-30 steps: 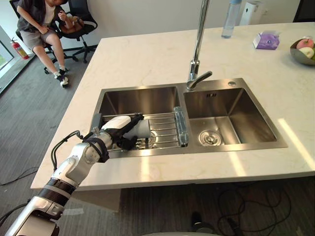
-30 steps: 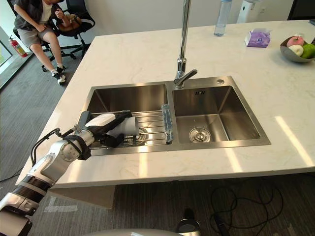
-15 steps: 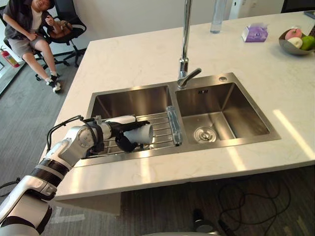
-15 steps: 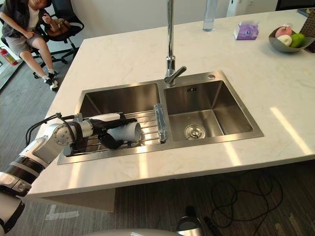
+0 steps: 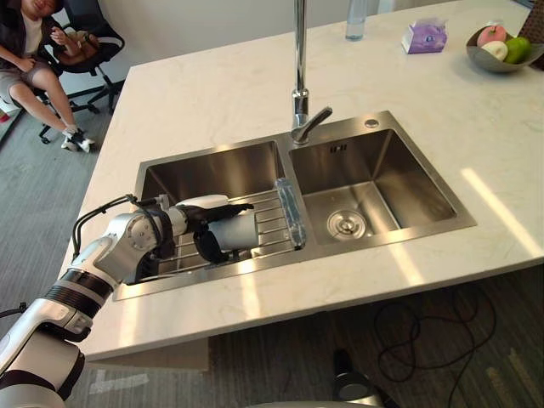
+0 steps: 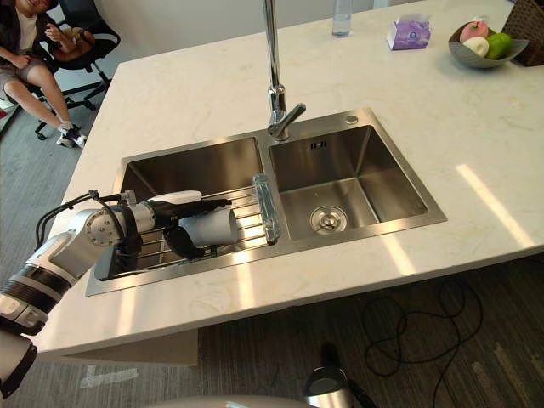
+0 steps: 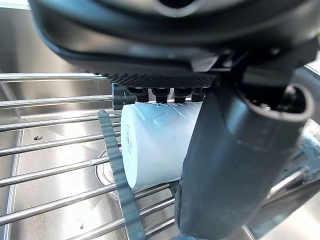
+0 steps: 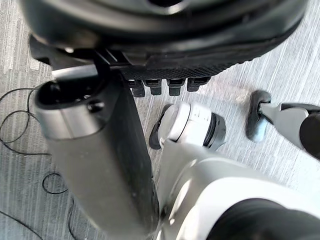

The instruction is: Walk over to the sink, pick up the cup, carry it to the dishwasher, place the cup inside the dishwasher, then close the dishwasher door

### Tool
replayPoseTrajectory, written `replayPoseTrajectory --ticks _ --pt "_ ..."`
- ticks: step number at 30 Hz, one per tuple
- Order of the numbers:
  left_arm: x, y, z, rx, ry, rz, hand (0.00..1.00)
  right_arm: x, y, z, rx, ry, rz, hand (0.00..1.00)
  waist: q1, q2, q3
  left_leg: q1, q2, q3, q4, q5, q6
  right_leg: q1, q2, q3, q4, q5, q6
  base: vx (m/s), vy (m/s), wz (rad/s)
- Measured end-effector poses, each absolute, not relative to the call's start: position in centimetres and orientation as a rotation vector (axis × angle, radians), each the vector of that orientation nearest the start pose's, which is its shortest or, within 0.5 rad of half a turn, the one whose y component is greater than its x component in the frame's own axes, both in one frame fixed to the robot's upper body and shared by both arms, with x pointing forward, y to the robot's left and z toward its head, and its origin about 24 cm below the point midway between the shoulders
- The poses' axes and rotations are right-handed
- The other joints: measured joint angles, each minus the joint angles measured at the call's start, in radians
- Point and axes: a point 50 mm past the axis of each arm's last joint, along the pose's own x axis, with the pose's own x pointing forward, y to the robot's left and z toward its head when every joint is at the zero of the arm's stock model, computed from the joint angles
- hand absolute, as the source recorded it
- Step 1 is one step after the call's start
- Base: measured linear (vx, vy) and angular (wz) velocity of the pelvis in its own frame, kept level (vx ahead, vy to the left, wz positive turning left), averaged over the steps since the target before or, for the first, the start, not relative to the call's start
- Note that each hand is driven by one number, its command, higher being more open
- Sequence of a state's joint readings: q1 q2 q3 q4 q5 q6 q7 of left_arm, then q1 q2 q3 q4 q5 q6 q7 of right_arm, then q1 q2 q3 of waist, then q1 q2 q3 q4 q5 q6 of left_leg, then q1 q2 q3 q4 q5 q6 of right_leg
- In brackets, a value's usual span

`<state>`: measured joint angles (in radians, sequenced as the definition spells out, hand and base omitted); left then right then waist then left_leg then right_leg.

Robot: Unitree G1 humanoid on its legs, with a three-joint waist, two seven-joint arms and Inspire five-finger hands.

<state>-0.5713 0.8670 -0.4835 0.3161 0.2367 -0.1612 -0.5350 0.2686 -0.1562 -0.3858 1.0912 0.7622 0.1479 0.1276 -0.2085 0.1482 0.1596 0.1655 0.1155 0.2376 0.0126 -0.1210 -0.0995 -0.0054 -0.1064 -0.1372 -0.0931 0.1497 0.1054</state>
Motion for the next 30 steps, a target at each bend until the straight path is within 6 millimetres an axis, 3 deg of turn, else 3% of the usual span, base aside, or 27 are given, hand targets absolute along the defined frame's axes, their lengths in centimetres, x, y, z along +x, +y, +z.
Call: replayPoseTrajectory --ticks 11,12,30 --pt "32.2 21.0 10.2 1.289 0.033 -0.644 1.0 0.4 -24.2 -16.5 0.807 1.101 -0.828 1.0 0.001 0.001 0.018 -0.009 0.002 0.015 0.001 -0.002 -0.002 -0.016 0.005 0.015 0.0 0.003 -0.002 -0.02 -0.023 -0.04" --pt "32.2 20.9 10.1 1.291 0.026 -0.636 0.0 0.5 -24.1 -16.5 0.806 1.101 -0.822 1.0 0.001 0.001 0.018 -0.009 0.001 0.015 0.002 -0.002 -0.002 -0.016 0.004 0.015 0.0 0.003 -0.002 -0.04 -0.026 0.01" --pt "31.7 21.3 9.4 1.274 -0.053 -0.578 0.0 1.2 -24.4 -16.4 0.749 1.086 -0.813 1.0 0.005 0.009 0.026 -0.012 0.01 0.005 0.012 -0.006 -0.006 -0.012 0.003 0.0 0.0 0.001 -0.004 -0.03 -0.016 0.01"
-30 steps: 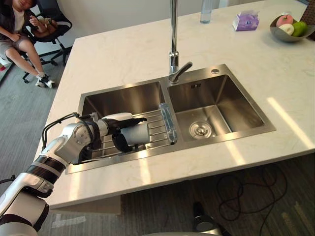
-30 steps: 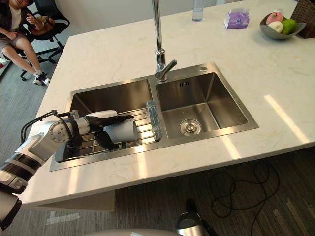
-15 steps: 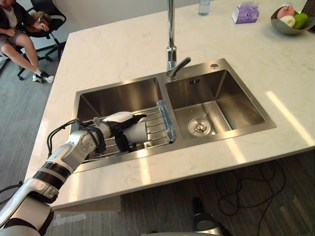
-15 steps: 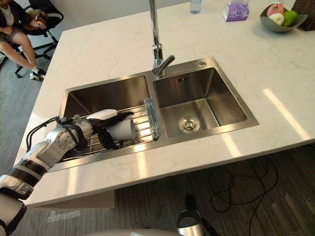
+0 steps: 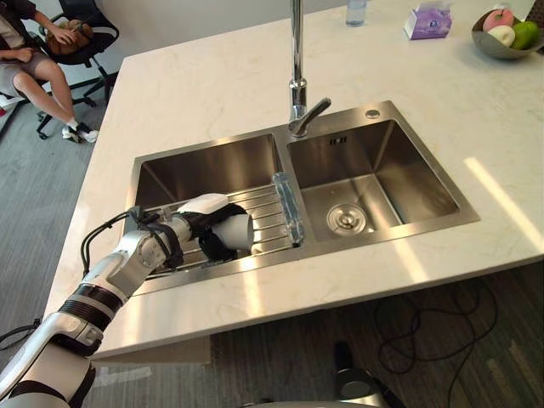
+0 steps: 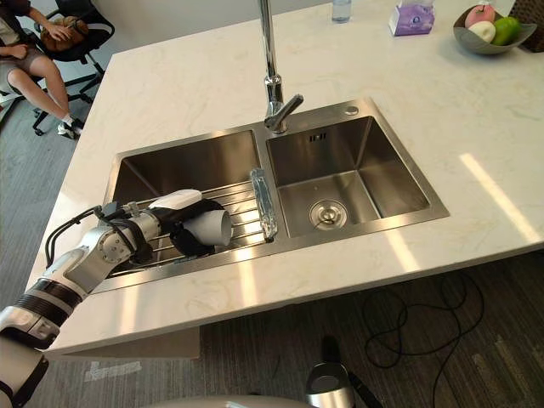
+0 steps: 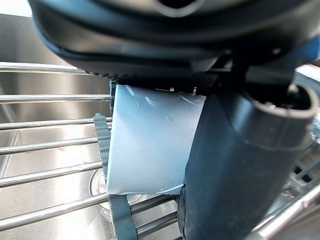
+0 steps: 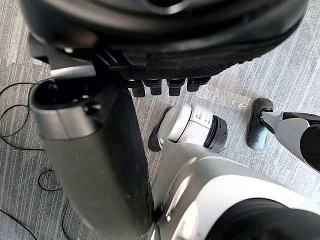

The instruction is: Walk over to the sink, pick up the cup, carry it to the dishwasher, place the cup inside the dishwasher, then close the dishwasher door

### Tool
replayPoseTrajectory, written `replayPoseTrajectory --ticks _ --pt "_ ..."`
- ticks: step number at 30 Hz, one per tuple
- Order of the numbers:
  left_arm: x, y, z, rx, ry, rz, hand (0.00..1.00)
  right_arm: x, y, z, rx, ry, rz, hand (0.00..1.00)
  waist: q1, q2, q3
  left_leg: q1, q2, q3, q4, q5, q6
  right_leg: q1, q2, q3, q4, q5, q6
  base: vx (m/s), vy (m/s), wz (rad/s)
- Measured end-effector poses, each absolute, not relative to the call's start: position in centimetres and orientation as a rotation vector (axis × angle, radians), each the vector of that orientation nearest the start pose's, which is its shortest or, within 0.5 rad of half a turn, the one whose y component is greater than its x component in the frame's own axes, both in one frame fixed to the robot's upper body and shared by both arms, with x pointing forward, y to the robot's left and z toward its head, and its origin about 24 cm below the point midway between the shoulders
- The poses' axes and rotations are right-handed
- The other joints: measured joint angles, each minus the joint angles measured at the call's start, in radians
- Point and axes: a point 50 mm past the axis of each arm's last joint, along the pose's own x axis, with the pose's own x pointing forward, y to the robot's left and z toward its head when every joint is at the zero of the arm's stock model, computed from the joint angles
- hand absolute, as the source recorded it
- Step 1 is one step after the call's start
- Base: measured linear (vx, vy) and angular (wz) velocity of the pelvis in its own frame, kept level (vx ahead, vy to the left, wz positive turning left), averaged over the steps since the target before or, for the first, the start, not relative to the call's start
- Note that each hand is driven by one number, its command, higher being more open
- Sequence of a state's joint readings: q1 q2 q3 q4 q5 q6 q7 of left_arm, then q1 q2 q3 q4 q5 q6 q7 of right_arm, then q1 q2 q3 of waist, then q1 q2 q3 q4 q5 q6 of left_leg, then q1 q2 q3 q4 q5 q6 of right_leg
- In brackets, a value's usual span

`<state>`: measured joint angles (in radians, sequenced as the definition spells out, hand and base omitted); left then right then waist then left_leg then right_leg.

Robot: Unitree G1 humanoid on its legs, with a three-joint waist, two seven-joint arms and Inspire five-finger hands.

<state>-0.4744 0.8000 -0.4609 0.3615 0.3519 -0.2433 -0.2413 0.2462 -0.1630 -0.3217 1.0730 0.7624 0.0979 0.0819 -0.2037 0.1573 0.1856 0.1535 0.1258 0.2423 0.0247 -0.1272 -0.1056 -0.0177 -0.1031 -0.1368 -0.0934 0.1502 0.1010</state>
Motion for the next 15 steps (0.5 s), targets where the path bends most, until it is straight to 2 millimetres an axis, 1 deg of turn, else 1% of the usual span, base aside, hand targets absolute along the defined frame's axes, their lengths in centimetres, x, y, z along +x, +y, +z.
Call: replayPoseTrajectory --ticks 3,5,6,7,8,10,11,12,13,14,15 --pt "31.4 21.2 9.4 1.251 -0.138 -0.518 0.0 1.4 -24.8 -16.2 0.702 1.053 -0.845 1.0 0.007 0.0 0.0 -0.004 -0.001 -0.01 0.003 0.0 0.0 0.004 -0.003 -0.011 0.0 0.0 0.0 -0.01 -0.009 0.09" --pt "31.0 20.9 10.3 1.168 -0.227 -0.446 0.0 1.5 -25.2 -16.1 0.68 1.033 -0.861 1.0 0.024 0.0 0.0 -0.008 -0.001 -0.016 0.005 0.001 0.0 0.006 -0.004 -0.023 0.0 0.001 0.0 -0.02 -0.021 0.07" --pt "30.6 20.8 11.2 1.123 -0.28 -0.411 0.0 1.6 -25.4 -16.0 0.675 1.027 -0.864 1.0 0.027 -0.001 0.0 -0.01 -0.001 -0.022 0.006 0.001 0.001 0.007 -0.004 -0.032 0.0 0.001 0.0 -0.01 -0.026 0.16" --pt "30.0 20.6 12.5 1.033 -0.353 -0.365 0.0 1.6 -25.5 -16.0 0.672 1.024 -0.865 1.0 0.031 -0.001 0.001 -0.011 0.0 -0.033 0.007 0.001 0.001 0.013 -0.005 -0.05 0.0 0.002 0.0 -0.01 -0.024 0.19" --pt "29.7 20.5 13.2 0.983 -0.39 -0.341 0.0 1.6 -25.5 -16.0 0.672 1.024 -0.867 1.0 0.034 -0.001 0.001 -0.011 0.0 -0.04 0.008 0.001 0.001 0.017 -0.005 -0.064 0.001 0.002 0.0 -0.01 -0.02 0.24" --pt "28.5 20.6 16.6 0.799 -0.548 -0.217 0.0 1.6 -25.6 -16.0 0.663 1.026 -0.862 1.0 0.058 -0.002 0.0 -0.012 -0.005 -0.062 0.017 0.003 0.004 0.035 -0.009 -0.103 0.001 0.002 0.0 -0.03 -0.013 0.28" --pt "28.2 20.8 17.3 0.76 -0.584 -0.182 0.0 1.7 -25.6 -15.9 0.66 1.027 -0.859 1.0 0.066 -0.003 0.0 -0.012 -0.007 -0.069 0.018 0.004 0.006 0.039 -0.009 -0.112 0.001 0.002 0.0 -0.05 -0.016 0.28" --pt "27.6 21.6 18.8 0.694 -0.645 -0.108 0.0 1.7 -25.6 -15.9 0.655 1.028 -0.854 1.0 0.087 -0.004 -0.007 -0.02 -0.012 -0.08 0.021 0.009 0.012 0.04 -0.015 -0.119 0.001 0.001 -0.001 -0.07 -0.02 0.29" --pt "26.9 22.7 20.0 0.578 -0.691 -0.037 0.0 1.7 -25.6 -15.9 0.655 1.026 -0.854 1.0 0.106 -0.006 -0.019 -0.035 -0.019 -0.098 0.026 0.014 0.015 0.035 -0.023 -0.13 0.001 0.001 -0.001 -0.07 -0.013 0.31" --pt "26.4 23.4 20.4 0.47 -0.705 -0.012 0.0 1.8 -25.7 -15.9 0.653 1.025 -0.854 1.0 0.114 -0.006 -0.021 -0.041 -0.023 -0.104 0.03 0.016 0.017 0.035 -0.027 -0.137 0.001 0.001 -0.001 -0.06 -0.005 0.33" --pt "25.6 24.4 20.8 0.322 -0.726 0.03 0.0 1.8 -25.7 -15.9 0.643 1.028 -0.848 1.0 0.127 -0.007 -0.027 -0.053 -0.026 -0.115 0.042 0.017 0.018 0.034 -0.032 -0.145 0.001 0.001 -0.001 -0.06 -0.003 0.28"
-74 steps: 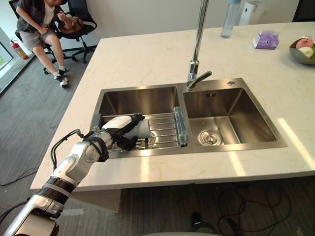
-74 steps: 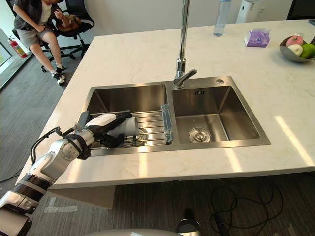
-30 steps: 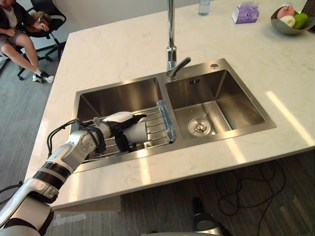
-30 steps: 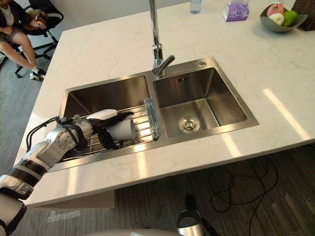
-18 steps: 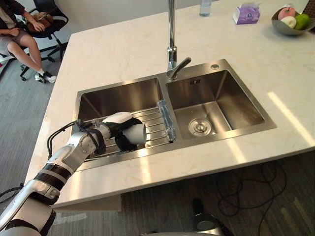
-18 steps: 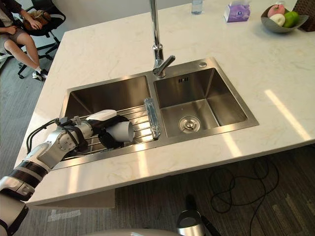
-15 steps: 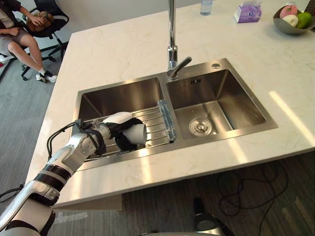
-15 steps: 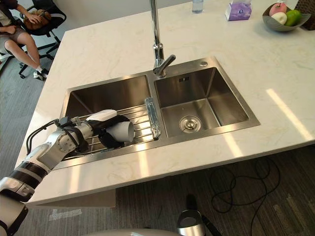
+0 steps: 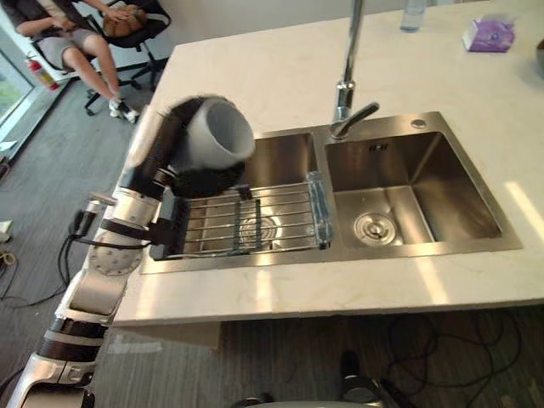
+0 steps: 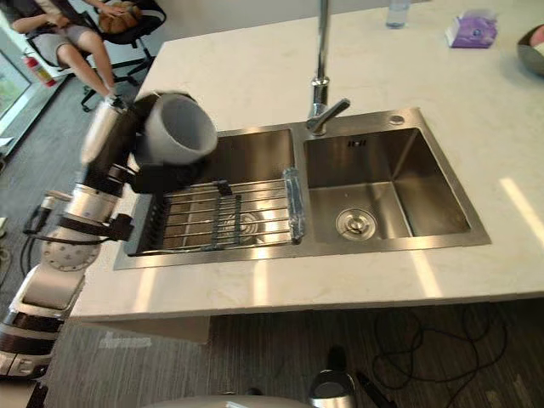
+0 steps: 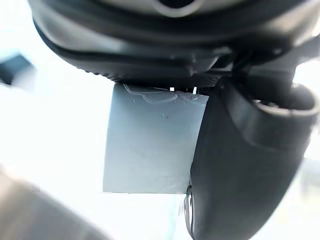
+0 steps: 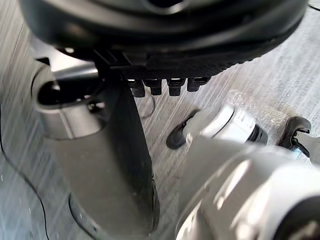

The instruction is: Walk over to the sink, pick up the cup, carry it to the dishwasher, place the cup inside the dishwasher, then close the dishwasher door

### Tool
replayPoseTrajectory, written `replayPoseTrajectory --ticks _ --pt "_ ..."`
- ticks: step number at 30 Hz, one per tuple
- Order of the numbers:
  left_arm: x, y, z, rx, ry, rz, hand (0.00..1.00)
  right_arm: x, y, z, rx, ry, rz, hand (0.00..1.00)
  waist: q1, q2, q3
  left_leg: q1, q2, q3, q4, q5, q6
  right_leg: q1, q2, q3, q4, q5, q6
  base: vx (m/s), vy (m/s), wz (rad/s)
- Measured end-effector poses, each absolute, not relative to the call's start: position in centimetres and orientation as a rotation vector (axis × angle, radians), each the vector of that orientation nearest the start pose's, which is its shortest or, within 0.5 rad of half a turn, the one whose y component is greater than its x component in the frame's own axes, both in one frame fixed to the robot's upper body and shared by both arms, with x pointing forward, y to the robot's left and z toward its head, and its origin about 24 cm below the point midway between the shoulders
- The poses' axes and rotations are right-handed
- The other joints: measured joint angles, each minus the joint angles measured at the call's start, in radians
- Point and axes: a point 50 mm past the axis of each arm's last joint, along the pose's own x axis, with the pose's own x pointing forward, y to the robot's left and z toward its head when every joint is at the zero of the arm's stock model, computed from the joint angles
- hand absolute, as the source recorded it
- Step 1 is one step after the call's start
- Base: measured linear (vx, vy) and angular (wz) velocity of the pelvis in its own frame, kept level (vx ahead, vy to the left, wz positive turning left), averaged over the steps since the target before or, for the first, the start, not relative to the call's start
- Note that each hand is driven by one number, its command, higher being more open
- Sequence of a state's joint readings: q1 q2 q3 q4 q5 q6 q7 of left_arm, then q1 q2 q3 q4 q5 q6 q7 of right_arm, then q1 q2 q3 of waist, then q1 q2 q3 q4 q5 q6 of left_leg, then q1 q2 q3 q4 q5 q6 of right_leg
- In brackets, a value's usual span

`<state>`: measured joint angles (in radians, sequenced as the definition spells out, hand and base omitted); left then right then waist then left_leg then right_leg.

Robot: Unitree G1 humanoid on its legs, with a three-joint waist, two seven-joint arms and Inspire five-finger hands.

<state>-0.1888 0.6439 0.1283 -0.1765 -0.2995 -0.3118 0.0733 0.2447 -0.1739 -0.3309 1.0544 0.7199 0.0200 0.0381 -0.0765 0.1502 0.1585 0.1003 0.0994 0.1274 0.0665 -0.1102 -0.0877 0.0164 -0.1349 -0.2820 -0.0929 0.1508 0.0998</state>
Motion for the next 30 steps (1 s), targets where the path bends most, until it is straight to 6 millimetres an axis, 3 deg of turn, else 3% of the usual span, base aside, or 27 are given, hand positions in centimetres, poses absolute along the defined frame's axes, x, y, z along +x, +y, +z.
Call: replayPoseTrajectory --ticks 1,3,7,8,9,11,14,16,17,18,20,21,22,23,24,25,26,28,30 --pt "24.4 25.8 20.9 0.117 -0.74 0.051 0.0 1.6 -25.7 -15.9 0.628 1.039 -0.837 1.0 0.024 -0.007 -0.009 -0.019 -0.002 -0.009 0.028 0.0 0.0 0.0 -0.007 -0.007 0.0 -0.002 -0.002 -0.08 -0.02 0.26" --pt "22.6 27.5 20.4 -0.071 -0.751 0.092 0.0 1.1 -25.6 -16.0 0.605 1.076 -0.818 1.0 0.062 -0.026 -0.02 -0.063 -0.015 -0.043 0.11 0.0 0.0 0.01 -0.023 -0.032 0.0 -0.012 -0.009 -0.11 -0.038 0.35" --pt "20.2 30.4 18.8 -0.093 -0.694 0.202 0.0 1.0 -26.1 -15.9 0.571 1.096 -0.766 1.0 0.122 -0.04 -0.027 -0.085 -0.021 -0.107 0.144 0.006 0.002 0.035 -0.033 -0.083 -0.001 -0.016 -0.013 -0.16 -0.028 0.44" --pt "19.8 30.8 18.8 -0.084 -0.692 0.224 0.0 1.1 -26.3 -15.9 0.555 1.095 -0.748 1.0 0.129 -0.038 -0.03 -0.087 -0.021 -0.111 0.131 0.011 0.008 0.031 -0.033 -0.088 -0.001 -0.019 -0.011 -0.15 -0.045 0.39" --pt "18.9 31.8 18.7 -0.065 -0.689 0.266 0.0 1.1 -26.9 -15.6 0.519 1.091 -0.715 1.0 0.143 -0.011 -0.046 -0.101 0.003 -0.12 0.083 -0.003 0.027 0.016 -0.011 -0.106 0.038 -0.01 -0.013 -0.11 -0.033 0.28" --pt "17.6 34.0 18.3 -0.051 -0.668 0.357 0.0 1.2 -26.7 -15.7 0.467 1.109 -0.651 1.0 0.152 -0.016 -0.049 -0.106 -0.002 -0.137 0.081 0.004 0.022 -0.031 -0.036 -0.102 0.163 -0.078 -0.013 -0.09 -0.017 0.32" --pt "15.4 36.8 17.8 -0.069 -0.657 0.499 0.0 0.7 -26.3 -15.7 0.439 1.134 -0.602 1.0 0.175 -0.018 -0.071 -0.111 0.005 -0.162 0.073 0.008 0.029 0.001 -0.019 -0.139 0.118 -0.075 -0.023 -0.03 -0.05 0.4" --pt "14.3 38.0 17.5 -0.071 -0.648 0.571 0.0 0.2 -26.4 -15.7 0.415 1.153 -0.594 1.0 0.197 -0.018 -0.084 -0.123 0.005 -0.155 0.034 0.041 0.083 0.001 -0.026 -0.183 0.12 -0.076 -0.029 -0.01 -0.062 0.76" --pt "14.2 38.2 17.2 -0.072 -0.618 0.591 0.0 -0.4 -26.5 -15.7 0.391 1.176 -0.584 1.0 0.197 -0.022 -0.09 -0.123 0.004 -0.121 -0.026 0.068 0.152 0.005 -0.05 -0.247 0.13 -0.091 -0.027 0.0 -0.059 1.27" --pt "14.2 38.2 17.0 -0.068 -0.598 0.589 0.0 -0.6 -26.6 -15.6 0.386 1.181 -0.579 1.0 0.193 -0.028 -0.092 -0.121 0.006 -0.074 -0.062 0.081 0.196 0.016 -0.069 -0.294 0.132 -0.098 -0.022 0.01 -0.06 1.46" --pt "14.4 38.2 16.7 -0.053 -0.574 0.566 0.0 -0.7 -27.0 -15.5 0.38 1.181 -0.573 1.0 0.183 -0.017 -0.088 -0.122 0.032 0.061 -0.098 0.092 0.212 0.05 -0.102 -0.394 0.132 -0.107 -0.009 0.01 0.023 1.26" --pt "14.4 38.2 16.7 -0.053 -0.574 0.566 0.0 -0.7 -27.0 -15.5 0.38 1.181 -0.573 1.0 0.183 -0.017 -0.088 -0.122 0.032 0.061 -0.098 0.092 0.212 0.05 -0.102 -0.394 0.132 -0.107 -0.009 0.02 0.095 1.59" --pt "14.6 38.4 16.3 -0.054 -0.561 0.552 0.0 -0.8 -27.6 -15.3 0.362 1.182 -0.582 1.0 0.177 -0.014 -0.088 -0.123 0.065 0.223 -0.076 0.092 0.214 0.091 -0.134 -0.481 0.15 -0.118 0.004 0.04 0.154 1.27" --pt "14.6 38.5 16.2 -0.058 -0.561 0.561 0.0 -0.6 -27.9 -15.2 0.355 1.178 -0.587 1.0 0.179 -0.004 -0.095 -0.129 0.079 0.276 -0.043 0.096 0.228 0.105 -0.152 -0.511 0.166 -0.132 0.017 0.04 0.153 1.56" --pt "14.5 38.8 15.9 -0.061 -0.566 0.579 0.0 -0.2 -28.3 -15.1 0.352 1.163 -0.601 1.0 0.184 -0.001 -0.098 -0.149 0.091 0.324 0.008 0.09 0.254 0.11 -0.17 -0.526 0.199 -0.152 0.037 0.08 0.167 0.84" --pt "14.4 39.0 15.6 -0.064 -0.571 0.594 0.0 0.3 -28.5 -15.1 0.358 1.15 -0.613 1.0 0.187 -0.004 -0.102 -0.161 0.096 0.391 0.049 0.067 0.32 0.103 -0.198 -0.52 0.238 -0.165 0.043 0.09 0.134 0.69" --pt "14.8 38.9 15.6 -0.074 -0.575 0.587 0.0 0.5 -28.5 -15.0 0.373 1.141 -0.626 1.0 0.182 -0.011 -0.102 -0.166 0.095 0.416 0.071 0.059 0.361 0.104 -0.208 -0.513 0.248 -0.166 0.042 0.12 0.141 0.71" --pt "16.4 37.8 15.7 -0.109 -0.595 0.527 0.0 0.6 -29.1 -14.8 0.408 1.12 -0.665 1.0 0.176 -0.007 -0.102 -0.169 0.107 0.511 0.109 0.06 0.363 0.113 -0.251 -0.534 0.293 -0.184 0.063 0.14 0.186 0.78" --pt "18.6 35.0 16.4 -0.154 -0.627 0.398 0.0 0.7 -29.9 -14.5 0.449 1.075 -0.728 1.0 0.158 -0.019 -0.093 -0.144 0.106 0.669 0.151 0.076 0.358 0.135 -0.338 -0.56 0.374 -0.209 0.101 0.17 0.204 0.78"
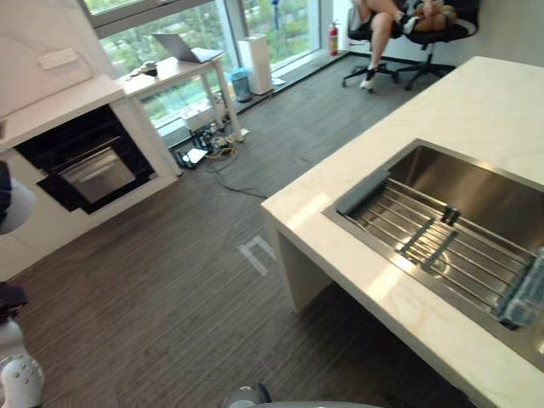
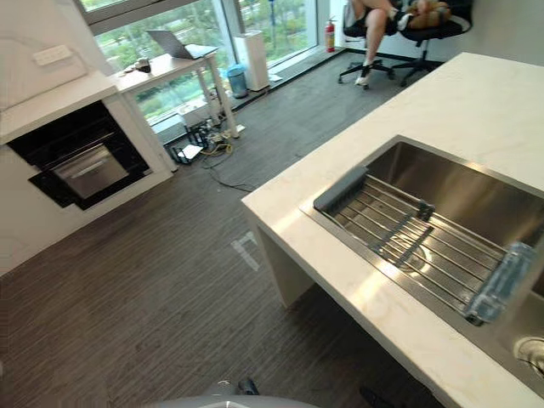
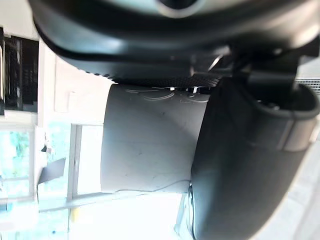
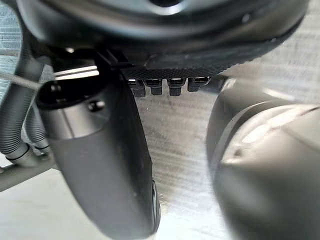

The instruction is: Walk over to the sink, pick up the cup, carry it to the dishwasher, place the cup inside the dishwasher, then close the dishwasher door

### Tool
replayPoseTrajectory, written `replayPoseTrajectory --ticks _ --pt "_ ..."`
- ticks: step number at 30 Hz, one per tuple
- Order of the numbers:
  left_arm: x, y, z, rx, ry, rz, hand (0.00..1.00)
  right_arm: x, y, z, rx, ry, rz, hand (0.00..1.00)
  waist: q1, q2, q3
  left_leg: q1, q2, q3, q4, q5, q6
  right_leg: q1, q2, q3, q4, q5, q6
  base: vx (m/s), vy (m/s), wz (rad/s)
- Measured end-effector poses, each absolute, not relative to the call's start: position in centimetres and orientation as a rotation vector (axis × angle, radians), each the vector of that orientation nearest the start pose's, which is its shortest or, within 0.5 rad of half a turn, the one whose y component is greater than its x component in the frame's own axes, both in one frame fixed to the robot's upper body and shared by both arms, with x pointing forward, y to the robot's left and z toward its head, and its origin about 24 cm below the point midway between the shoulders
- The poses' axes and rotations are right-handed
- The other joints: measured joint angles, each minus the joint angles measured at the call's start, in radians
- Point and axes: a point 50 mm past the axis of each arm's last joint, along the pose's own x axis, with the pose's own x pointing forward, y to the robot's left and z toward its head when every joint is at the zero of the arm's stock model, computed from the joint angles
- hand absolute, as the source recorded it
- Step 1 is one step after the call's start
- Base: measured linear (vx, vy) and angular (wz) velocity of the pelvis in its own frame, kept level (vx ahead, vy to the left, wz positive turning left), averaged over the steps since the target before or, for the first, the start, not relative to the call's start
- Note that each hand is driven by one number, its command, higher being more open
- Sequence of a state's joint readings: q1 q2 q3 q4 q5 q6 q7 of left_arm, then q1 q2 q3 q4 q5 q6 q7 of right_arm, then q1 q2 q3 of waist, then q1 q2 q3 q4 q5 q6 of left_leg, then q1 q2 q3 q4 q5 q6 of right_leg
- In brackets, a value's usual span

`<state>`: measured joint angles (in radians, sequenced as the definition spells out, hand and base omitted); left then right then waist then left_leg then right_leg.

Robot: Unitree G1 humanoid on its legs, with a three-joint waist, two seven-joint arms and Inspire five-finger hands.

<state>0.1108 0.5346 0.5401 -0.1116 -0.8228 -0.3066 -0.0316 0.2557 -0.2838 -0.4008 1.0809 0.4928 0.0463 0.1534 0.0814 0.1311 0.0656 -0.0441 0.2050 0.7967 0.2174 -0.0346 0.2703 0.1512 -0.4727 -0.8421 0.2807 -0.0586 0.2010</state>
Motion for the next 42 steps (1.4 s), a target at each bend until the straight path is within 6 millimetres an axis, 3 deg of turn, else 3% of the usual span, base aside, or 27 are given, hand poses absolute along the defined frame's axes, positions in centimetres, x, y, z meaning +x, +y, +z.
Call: replayPoseTrajectory --ticks 2,3,5,7,8,9,10,11,12,13,14,15,16,18,20,21,23,24,26,27,28,29,30,33,38,42 --pt "20.1 32.3 18.0 -0.171 -0.685 0.27 0.0 0.7 -30.0 -14.4 0.497 1.036 -0.784 1.0 -0.032 -0.012 0.023 0.005 -0.023 0.076 0.052 0.009 -0.034 0.039 -0.061 -0.018 0.043 -0.009 0.008 0.13 0.208 1.03" --pt "20.6 30.7 19.5 -0.155 -0.749 0.194 0.0 0.7 -30.1 -14.4 0.517 1.02 -0.803 1.0 -0.048 -0.011 0.037 0.0 -0.033 0.079 0.074 -0.012 -0.106 0.05 -0.089 -0.024 0.076 -0.009 0.008 0.09 0.212 0.98" --pt "20.6 29.4 22.1 -0.042 -0.857 0.16 0.0 1.2 -29.9 -14.5 0.525 1.012 -0.803 1.0 -0.044 -0.009 0.049 -0.019 -0.037 0.06 0.116 -0.071 -0.226 0.052 -0.125 -0.015 0.124 -0.008 0.008 0.06 0.169 0.59" --pt "20.9 28.9 24.8 0.156 -0.939 0.166 0.0 1.6 -29.6 -14.6 0.538 0.999 -0.8 1.0 -0.043 -0.031 0.064 -0.053 -0.04 0.015 0.209 -0.144 -0.207 0.066 -0.16 0.013 0.176 0.0 0.001 0.02 0.154 0.77" --pt "21.0 28.7 25.9 0.251 -0.972 0.163 0.0 1.9 -29.3 -14.6 0.525 0.996 -0.776 1.0 -0.052 -0.041 0.073 -0.063 -0.065 -0.044 0.224 -0.167 -0.194 0.058 -0.166 0.108 0.234 0.044 -0.065 0.02 0.205 1.3" --pt "21.3 28.3 26.2 0.265 -0.98 0.147 0.0 2.1 -29.3 -14.5 0.512 0.986 -0.753 1.0 -0.071 -0.039 0.079 -0.069 -0.097 -0.11 0.198 -0.169 -0.189 0.012 -0.156 0.249 0.307 0.124 -0.18 0.02 0.265 2.19" --pt "21.7 27.6 26.1 0.249 -0.996 0.112 0.0 2.0 -28.9 -14.5 0.523 0.965 -0.74 1.0 -0.1 -0.033 0.081 -0.088 -0.134 -0.23 0.159 -0.153 -0.186 -0.054 -0.057 0.506 0.397 0.109 -0.185 0.03 0.204 2.6" --pt "22.2 27.2 25.8 0.225 -0.996 0.096 0.0 2.1 -28.1 -14.8 0.547 0.961 -0.731 1.0 -0.126 -0.038 0.086 -0.089 -0.173 -0.337 0.111 -0.135 -0.207 -0.08 0.051 0.648 0.437 -0.008 -0.147 0.06 0.147 2.9" --pt "22.7 26.7 25.0 0.179 -0.977 0.08 0.0 1.9 -27.1 -15.1 0.582 0.958 -0.729 1.0 -0.145 -0.049 0.086 -0.079 -0.219 -0.435 0.039 -0.121 -0.206 -0.114 0.155 0.741 0.45 -0.085 -0.127 0.16 0.088 2.99" --pt "23.2 25.8 23.8 0.09 -0.949 0.059 0.0 1.5 -25.6 -15.6 0.628 0.962 -0.738 1.0 -0.156 -0.078 0.082 -0.046 -0.259 -0.502 -0.034 -0.109 -0.21 -0.173 0.241 0.799 0.423 -0.149 -0.126 0.22 0.079 2.8" --pt "23.6 25.0 23.3 0.031 -0.936 0.037 0.0 1.2 -24.8 -15.8 0.649 0.957 -0.741 1.0 -0.151 -0.091 0.089 -0.053 -0.269 -0.583 0.015 -0.098 -0.205 -0.227 0.263 0.804 0.41 -0.185 -0.115 0.36 -0.003 2.47" --pt "24.0 24.2 22.6 -0.017 -0.913 0.012 0.0 1.2 -24.1 -16.0 0.656 0.967 -0.729 1.0 -0.147 -0.109 0.099 -0.041 -0.294 -0.622 0.009 -0.1 -0.168 -0.272 0.273 0.836 0.384 -0.206 -0.093 0.42 -0.086 2.04" --pt "24.5 22.8 21.0 -0.096 -0.846 -0.013 0.0 1.4 -23.5 -16.2 0.677 0.973 -0.728 1.0 -0.143 -0.118 0.102 -0.028 -0.32 -0.687 0.016 -0.113 -0.166 -0.332 0.303 0.924 0.343 -0.215 -0.082 0.41 -0.116 1.69" --pt "25.1 20.1 18.5 -0.166 -0.716 -0.096 0.0 2.0 -22.4 -16.3 0.688 0.991 -0.701 1.0 -0.152 -0.107 0.098 -0.016 -0.317 -0.774 0.054 -0.141 -0.177 -0.383 0.378 1.009 0.291 -0.207 -0.077 0.36 -0.125 1.85" --pt "25.0 17.6 16.6 -0.171 -0.601 -0.238 0.0 2.0 -20.7 -16.6 0.699 1.033 -0.66 1.0 -0.149 -0.136 0.076 0.032 -0.325 -0.797 0.032 -0.155 -0.198 -0.379 0.369 0.973 0.131 -0.112 -0.084 0.41 -0.166 1.59" --pt "24.6 16.2 15.6 -0.203 -0.546 -0.293 0.0 2.2 -20.5 -16.7 0.69 1.046 -0.651 1.0 -0.153 -0.137 0.064 0.042 -0.317 -0.796 0.052 -0.176 -0.231 -0.361 0.374 0.949 0.074 -0.057 -0.089 0.39 -0.178 1.01" --pt "24.2 14.4 14.1 -0.266 -0.467 -0.342 0.0 2.6 -21.7 -16.5 0.628 1.061 -0.649 1.0 -0.135 -0.098 0.032 0.043 -0.275 -0.792 0.081 -0.191 -0.263 -0.295 0.394 0.9 0.002 -0.044 -0.111 0.56 -0.174 0.62" --pt "24.2 14.3 13.9 -0.265 -0.451 -0.355 0.0 3.5 -22.2 -16.4 0.604 1.053 -0.636 1.0 -0.128 -0.093 0.027 0.032 -0.264 -0.785 0.142 -0.191 -0.286 -0.253 0.4 0.898 -0.032 -0.043 -0.126 0.53 -0.122 0.14" --pt "24.5 14.4 14.0 -0.249 -0.44 -0.363 0.0 5.8 -22.5 -16.1 0.624 1.009 -0.627 1.0 -0.128 -0.118 0.037 -0.031 -0.262 -0.758 0.195 -0.238 -0.29 -0.2 0.374 0.912 -0.073 -0.045 -0.13 0.3 -0.07 0.05" --pt "24.5 14.3 14.1 -0.246 -0.444 -0.371 0.0 7.1 -23.1 -15.9 0.64 0.973 -0.632 1.0 -0.127 -0.12 0.039 -0.039 -0.259 -0.762 0.042 -0.226 -0.309 -0.189 0.36 0.921 -0.076 -0.046 -0.13 0.24 -0.035 0.03" --pt "24.6 14.3 14.1 -0.244 -0.44 -0.372 0.0 7.3 -23.3 -15.8 0.647 0.962 -0.639 1.0 -0.126 -0.117 0.037 -0.028 -0.247 -0.762 -0.066 -0.167 -0.321 -0.183 0.359 0.92 -0.074 -0.048 -0.126 0.22 0.029 -0.06" --pt "24.6 14.3 13.9 -0.242 -0.428 -0.373 0.0 7.5 -23.5 -15.7 0.657 0.947 -0.644 1.0 -0.122 -0.096 0.027 -0.011 -0.205 -0.752 -0.172 0.064 -0.339 -0.164 0.376 0.916 -0.066 -0.062 -0.118 0.25 0.062 -0.14" --pt "24.5 14.9 13.7 -0.231 -0.42 -0.361 0.0 7.7 -23.0 -15.8 0.669 0.94 -0.632 1.0 -0.123 -0.105 0.011 0.018 -0.211 -0.742 -0.177 0.057 -0.303 -0.155 0.376 0.923 -0.049 -0.082 -0.12 0.23 0.074 -0.15" --pt "24.5 15.8 13.8 -0.221 -0.429 -0.321 0.0 8.0 -21.3 -16.0 0.772 0.919 -0.597 1.0 -0.122 -0.131 0.006 0.026 -0.209 -0.718 -0.188 0.051 -0.305 -0.162 0.373 0.94 -0.045 -0.082 -0.12 0.12 0.027 -0.15" --pt "24.3 16.6 12.5 -0.192 -0.391 -0.248 0.0 6.8 -20.6 -16.4 0.812 0.94 -0.568 1.0 -0.129 -0.134 0.005 0.047 -0.2 -0.66 -0.186 0.023 -0.304 -0.15 0.378 0.983 -0.079 -0.081 -0.119 0.03 -0.011 -0.42" --pt "24.4 16.4 12.2 -0.17 -0.389 -0.235 0.0 4.8 -20.7 -16.7 0.798 0.986 -0.573 1.0 -0.155 -0.134 0.005 0.051 -0.197 -0.645 -0.186 0.021 -0.301 -0.135 0.378 0.989 -0.115 -0.082 -0.12 -0.07 -0.036 -0.13"
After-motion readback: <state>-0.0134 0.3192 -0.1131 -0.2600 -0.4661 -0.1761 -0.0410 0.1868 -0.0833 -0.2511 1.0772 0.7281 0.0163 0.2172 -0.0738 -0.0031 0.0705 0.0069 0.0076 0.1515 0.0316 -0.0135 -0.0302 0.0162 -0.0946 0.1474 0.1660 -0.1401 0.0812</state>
